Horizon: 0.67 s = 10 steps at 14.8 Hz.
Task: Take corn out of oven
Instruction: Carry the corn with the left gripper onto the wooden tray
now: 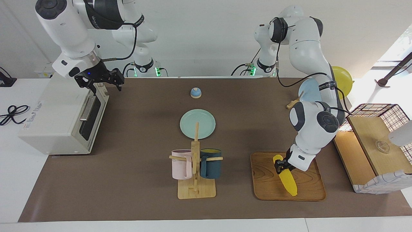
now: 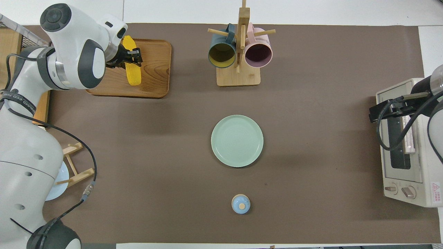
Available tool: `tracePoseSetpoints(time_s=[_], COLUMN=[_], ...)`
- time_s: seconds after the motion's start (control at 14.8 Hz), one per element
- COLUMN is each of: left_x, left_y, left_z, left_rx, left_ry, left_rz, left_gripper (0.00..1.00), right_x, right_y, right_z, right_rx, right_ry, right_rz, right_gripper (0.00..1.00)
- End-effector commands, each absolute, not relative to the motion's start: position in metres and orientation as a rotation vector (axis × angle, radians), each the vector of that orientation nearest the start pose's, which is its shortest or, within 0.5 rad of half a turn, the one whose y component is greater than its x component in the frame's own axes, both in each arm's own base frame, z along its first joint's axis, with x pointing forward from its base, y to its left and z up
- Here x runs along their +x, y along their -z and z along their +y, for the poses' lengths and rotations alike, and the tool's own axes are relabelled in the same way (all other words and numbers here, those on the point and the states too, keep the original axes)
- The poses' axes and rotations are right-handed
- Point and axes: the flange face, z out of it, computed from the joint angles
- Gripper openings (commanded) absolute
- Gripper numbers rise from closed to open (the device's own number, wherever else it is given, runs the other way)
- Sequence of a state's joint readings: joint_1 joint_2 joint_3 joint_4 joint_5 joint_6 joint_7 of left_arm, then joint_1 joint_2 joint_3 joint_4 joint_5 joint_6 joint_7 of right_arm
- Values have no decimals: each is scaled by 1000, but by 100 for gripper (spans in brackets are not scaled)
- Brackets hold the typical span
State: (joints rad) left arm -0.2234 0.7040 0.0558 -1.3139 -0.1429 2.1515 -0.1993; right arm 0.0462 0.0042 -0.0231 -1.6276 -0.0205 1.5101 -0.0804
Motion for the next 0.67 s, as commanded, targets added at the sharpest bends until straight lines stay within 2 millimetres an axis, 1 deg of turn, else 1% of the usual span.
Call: tracePoseSetpoints(time_s=[0.0, 0.13, 0.2, 0.27, 0.34, 0.47, 0.54, 0.61], left_x=[733, 732, 732, 732, 730, 731, 730, 727], left_y=[-325, -326, -327, -330, -329, -346, -363, -390], left_z=[-139, -138, -136, -135, -134, -134, -137, -136], left_rx=[-3236, -3231, -3216, -3204, -3198, -3200, -3206, -3219], left_ry=[227, 231, 231, 215, 162, 121, 142, 193], left_rz=[-112, -100, -86, -71, -67, -68, -66, -73], left_gripper=[0, 0, 96, 100, 100, 100, 100, 100], right_x=[548, 548, 548, 548, 547, 547, 547, 547], right_y=[-595, -596, -596, -596, -599, -601, -601, -601], right_z=[6, 5, 3, 5, 5, 6, 6, 6], right_rx=[-3135, -3135, -3138, -3138, -3139, -3141, -3141, -3141], right_ry=[-191, -186, -184, -184, -176, -169, -169, -169], right_rz=[-127, -123, -120, -125, -125, -127, -127, -127], right_gripper=[100, 100, 100, 100, 100, 100, 100, 100])
